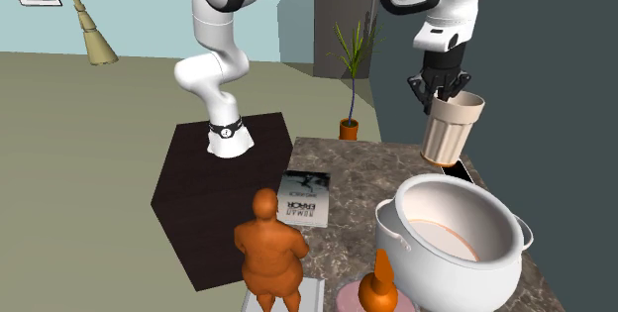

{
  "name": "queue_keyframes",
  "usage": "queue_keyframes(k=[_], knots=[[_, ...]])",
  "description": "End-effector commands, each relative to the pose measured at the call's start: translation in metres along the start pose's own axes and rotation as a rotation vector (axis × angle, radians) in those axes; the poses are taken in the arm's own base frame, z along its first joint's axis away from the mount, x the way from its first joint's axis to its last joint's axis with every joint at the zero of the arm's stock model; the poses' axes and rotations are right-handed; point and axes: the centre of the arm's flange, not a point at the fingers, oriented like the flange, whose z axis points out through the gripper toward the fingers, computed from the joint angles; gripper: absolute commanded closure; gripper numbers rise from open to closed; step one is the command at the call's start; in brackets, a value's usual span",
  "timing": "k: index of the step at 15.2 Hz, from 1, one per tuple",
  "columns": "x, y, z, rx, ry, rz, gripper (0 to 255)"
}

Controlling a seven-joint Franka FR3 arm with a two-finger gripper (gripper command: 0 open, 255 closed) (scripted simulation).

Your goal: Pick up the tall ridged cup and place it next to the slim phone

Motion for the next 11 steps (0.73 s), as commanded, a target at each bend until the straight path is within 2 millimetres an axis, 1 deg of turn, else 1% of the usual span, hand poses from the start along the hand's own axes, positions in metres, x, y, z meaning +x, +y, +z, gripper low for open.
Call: queue_keyframes(k=[1, 11], knots=[[0.000, 0.002, 0.009, 0.002, 0.001, 0.000, 255], [0.002, 0.008, 0.062, 0.002, 0.001, 0.000, 255]])
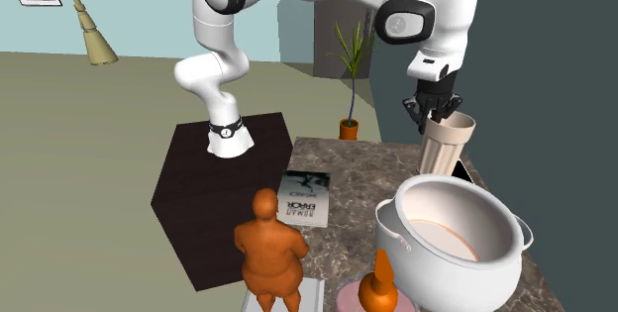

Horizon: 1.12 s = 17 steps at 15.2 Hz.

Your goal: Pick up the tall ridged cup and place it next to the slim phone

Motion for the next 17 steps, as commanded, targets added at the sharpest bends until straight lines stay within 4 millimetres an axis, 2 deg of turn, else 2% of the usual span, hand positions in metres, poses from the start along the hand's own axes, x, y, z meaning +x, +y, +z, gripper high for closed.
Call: queue_keyframes(k=[1, 8, 16, 17], knots=[[0.000, 0.002, 0.010, 0.001, 0.001, 0.000, 255], [0.002, 0.007, 0.049, 0.001, 0.001, 0.000, 255], [0.002, 0.007, 0.049, 0.001, 0.001, 0.000, 255], [0.001, 0.007, 0.049, 0.001, 0.001, 0.000, 0]])
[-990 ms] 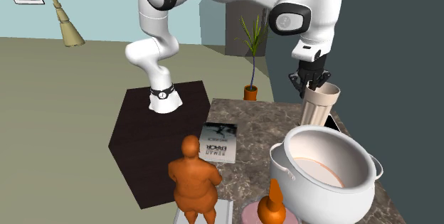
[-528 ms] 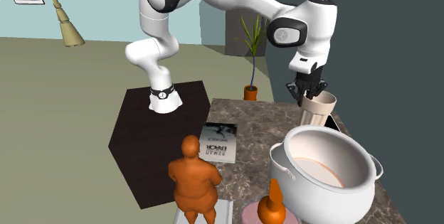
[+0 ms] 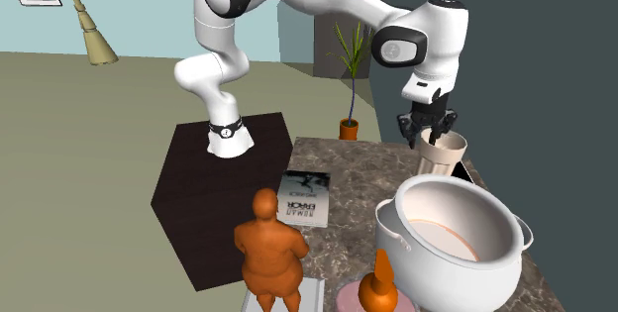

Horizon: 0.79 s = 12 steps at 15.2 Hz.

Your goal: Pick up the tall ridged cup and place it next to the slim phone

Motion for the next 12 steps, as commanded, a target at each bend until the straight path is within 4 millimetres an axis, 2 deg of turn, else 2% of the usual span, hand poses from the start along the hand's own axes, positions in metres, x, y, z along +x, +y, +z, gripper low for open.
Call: queue_keyframes(k=[1, 5, 9, 12], knots=[[0.000, 0.000, 0.000, 0.001, 0.000, 0.000, 0], [0.000, 0.000, 0.000, 0.001, 0.000, 0.000, 0], [0.000, 0.000, -0.050, 0.001, 0.000, 0.000, 0], [0.000, 0.000, -0.050, 0.001, 0.000, 0.000, 0]])
